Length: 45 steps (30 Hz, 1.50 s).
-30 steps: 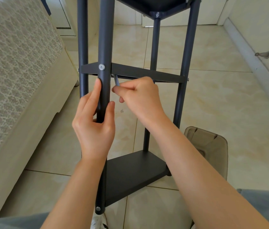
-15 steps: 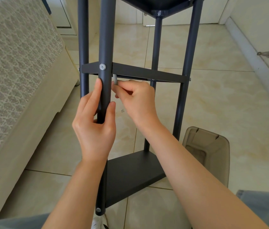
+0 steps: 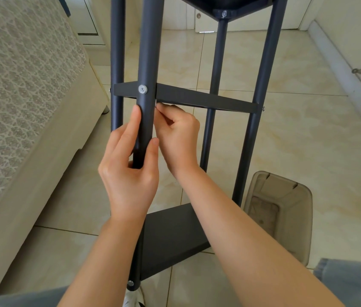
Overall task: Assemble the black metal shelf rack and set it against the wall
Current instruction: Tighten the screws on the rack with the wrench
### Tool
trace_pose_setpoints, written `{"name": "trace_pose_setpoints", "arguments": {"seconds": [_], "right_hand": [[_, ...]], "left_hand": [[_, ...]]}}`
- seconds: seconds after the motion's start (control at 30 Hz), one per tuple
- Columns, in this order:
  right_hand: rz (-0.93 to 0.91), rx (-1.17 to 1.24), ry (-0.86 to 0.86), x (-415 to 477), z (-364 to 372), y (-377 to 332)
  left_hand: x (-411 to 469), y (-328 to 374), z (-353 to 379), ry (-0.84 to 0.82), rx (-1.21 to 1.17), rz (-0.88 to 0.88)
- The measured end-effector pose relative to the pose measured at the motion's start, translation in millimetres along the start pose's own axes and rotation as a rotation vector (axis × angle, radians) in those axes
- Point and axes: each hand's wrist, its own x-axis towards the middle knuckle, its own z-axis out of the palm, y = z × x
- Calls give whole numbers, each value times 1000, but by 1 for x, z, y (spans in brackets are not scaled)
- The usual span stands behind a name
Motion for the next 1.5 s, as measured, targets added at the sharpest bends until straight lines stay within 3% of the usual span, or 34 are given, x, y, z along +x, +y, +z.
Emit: {"name": "trace_pose_setpoints", "arguments": {"seconds": [0.4,0.77,1.13,1.5], "right_hand": [[173,-182,-265,3,-40,-17],[138,-276,-315,5,-52,-42],[26,-259,-238,2,-49,-33],[-219,-275,58,-1,-11,6]], "left_hand": [[0,7,1,-10,8,-7],[1,10,0,-4,5,-15],[0,13,2,-12,-7,4],[-1,10,1,-10,15,13]]}}
